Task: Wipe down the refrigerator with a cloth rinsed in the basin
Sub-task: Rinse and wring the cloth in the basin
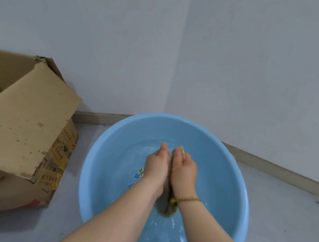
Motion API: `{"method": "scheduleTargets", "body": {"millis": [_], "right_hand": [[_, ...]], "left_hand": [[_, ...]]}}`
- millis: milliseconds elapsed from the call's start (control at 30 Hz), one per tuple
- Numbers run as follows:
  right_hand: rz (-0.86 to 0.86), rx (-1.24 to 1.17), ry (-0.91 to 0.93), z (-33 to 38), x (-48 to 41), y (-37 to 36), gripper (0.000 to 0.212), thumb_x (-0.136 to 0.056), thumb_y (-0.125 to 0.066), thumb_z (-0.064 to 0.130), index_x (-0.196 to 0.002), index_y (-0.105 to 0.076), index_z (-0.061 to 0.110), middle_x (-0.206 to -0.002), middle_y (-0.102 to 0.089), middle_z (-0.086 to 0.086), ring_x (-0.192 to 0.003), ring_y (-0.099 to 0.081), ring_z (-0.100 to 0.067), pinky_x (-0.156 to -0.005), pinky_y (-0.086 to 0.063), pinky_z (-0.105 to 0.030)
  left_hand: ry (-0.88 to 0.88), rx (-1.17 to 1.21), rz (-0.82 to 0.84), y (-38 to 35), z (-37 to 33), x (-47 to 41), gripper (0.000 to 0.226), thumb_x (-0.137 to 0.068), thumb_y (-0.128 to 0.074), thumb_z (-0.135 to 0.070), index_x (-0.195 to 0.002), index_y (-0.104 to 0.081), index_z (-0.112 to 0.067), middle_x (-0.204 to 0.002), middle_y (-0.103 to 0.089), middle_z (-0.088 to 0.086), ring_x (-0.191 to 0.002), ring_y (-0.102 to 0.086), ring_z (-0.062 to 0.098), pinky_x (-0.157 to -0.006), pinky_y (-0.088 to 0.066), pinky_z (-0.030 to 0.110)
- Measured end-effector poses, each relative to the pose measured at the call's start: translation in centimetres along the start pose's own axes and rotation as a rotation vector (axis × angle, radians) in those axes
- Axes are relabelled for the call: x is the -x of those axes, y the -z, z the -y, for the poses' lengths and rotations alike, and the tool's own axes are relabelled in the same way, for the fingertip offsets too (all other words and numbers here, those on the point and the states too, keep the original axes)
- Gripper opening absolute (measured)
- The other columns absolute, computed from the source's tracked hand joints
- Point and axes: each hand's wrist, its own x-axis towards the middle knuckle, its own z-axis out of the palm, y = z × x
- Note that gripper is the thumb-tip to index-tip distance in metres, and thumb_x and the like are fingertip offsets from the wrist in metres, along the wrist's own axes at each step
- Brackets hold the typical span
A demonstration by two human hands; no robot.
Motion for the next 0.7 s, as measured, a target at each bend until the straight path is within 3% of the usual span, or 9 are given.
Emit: {"method": "scheduleTargets", "body": {"millis": [100, 300, 433, 533, 567, 633, 700], "right_hand": [[-0.059, -0.074, -0.082, -0.1, -1.0, 0.7, 0.039, -0.095, -0.043, 0.015, -0.056, -0.040, 0.012, -0.055, -0.039, 0.002, -0.055, -0.035, -0.013, -0.049, -0.031, -0.017], [0.064, 0.056, 0.055, -0.4, 2.3, -0.1, 0.044, -0.093, -0.047, 0.020, -0.053, -0.030, 0.019, -0.050, -0.034, 0.006, -0.052, -0.032, -0.013, -0.058, -0.028, -0.030], [0.047, 0.179, -0.125, -2.0, -0.3, 1.2, 0.038, -0.096, -0.040, 0.029, -0.062, -0.038, 0.014, -0.061, -0.040, 0.003, -0.070, -0.040, -0.022, -0.064, -0.028, -0.028], [0.131, 0.173, -0.257, -3.8, -0.8, 2.4, 0.035, -0.095, -0.044, 0.030, -0.065, -0.039, 0.013, -0.064, -0.040, 0.003, -0.064, -0.041, -0.017, -0.056, -0.029, -0.027], [0.207, 0.178, -0.280, -4.3, -0.8, 2.5, 0.028, -0.092, -0.050, 0.029, -0.070, -0.043, 0.013, -0.067, -0.044, 0.003, -0.066, -0.044, -0.014, -0.055, -0.032, -0.025], [0.364, 0.250, -0.325, -5.0, -0.7, 2.4, 0.012, -0.088, -0.057, 0.019, -0.095, -0.050, 0.014, -0.085, -0.053, 0.002, -0.082, -0.052, -0.016, -0.067, -0.042, -0.024], [0.458, 0.366, -0.334, -6.2, -0.9, 2.0, 0.032, -0.086, -0.056, 0.011, -0.117, -0.046, 0.009, -0.104, -0.056, -0.004, -0.099, -0.056, -0.021, -0.082, -0.046, -0.027]], "left_hand": [[-0.017, -0.014, 0.043, -0.6, 0.3, 0.6, 0.038, -0.095, -0.040, -0.037, -0.066, -0.053, -0.015, -0.072, -0.057, 0.004, -0.079, -0.055, 0.024, -0.076, -0.045, 0.029], [0.123, 0.119, 0.008, 0.7, 0.9, -1.0, 0.045, -0.094, -0.044, -0.035, -0.056, -0.043, -0.011, -0.056, -0.045, 0.005, -0.056, -0.044, 0.021, -0.057, -0.036, 0.028], [0.234, 0.025, 0.140, 1.5, 1.2, -1.2, 0.035, -0.088, -0.050, -0.046, -0.083, -0.057, -0.012, -0.080, -0.062, 0.008, -0.075, -0.060, 0.023, -0.062, -0.045, 0.026], [0.227, -0.073, 0.183, 2.9, 2.1, -2.3, 0.019, -0.083, -0.064, -0.029, -0.089, -0.061, -0.011, -0.090, -0.065, 0.012, -0.078, -0.062, 0.023, -0.065, -0.048, 0.026], [0.218, -0.117, 0.185, 3.3, 2.7, -2.6, 0.015, -0.081, -0.066, -0.018, -0.091, -0.062, -0.008, -0.088, -0.065, 0.012, -0.075, -0.062, 0.022, -0.065, -0.048, 0.026], [0.216, -0.239, 0.170, 3.8, 3.9, -3.2, 0.027, -0.078, -0.064, -0.001, -0.104, -0.058, 0.000, -0.088, -0.063, 0.013, -0.078, -0.060, 0.024, -0.070, -0.049, 0.030], [0.204, -0.410, 0.119, 4.4, 4.9, -3.7, 0.038, -0.076, -0.062, 0.005, -0.112, -0.051, -0.001, -0.097, -0.058, 0.012, -0.089, -0.057, 0.026, -0.078, -0.047, 0.032]]}}
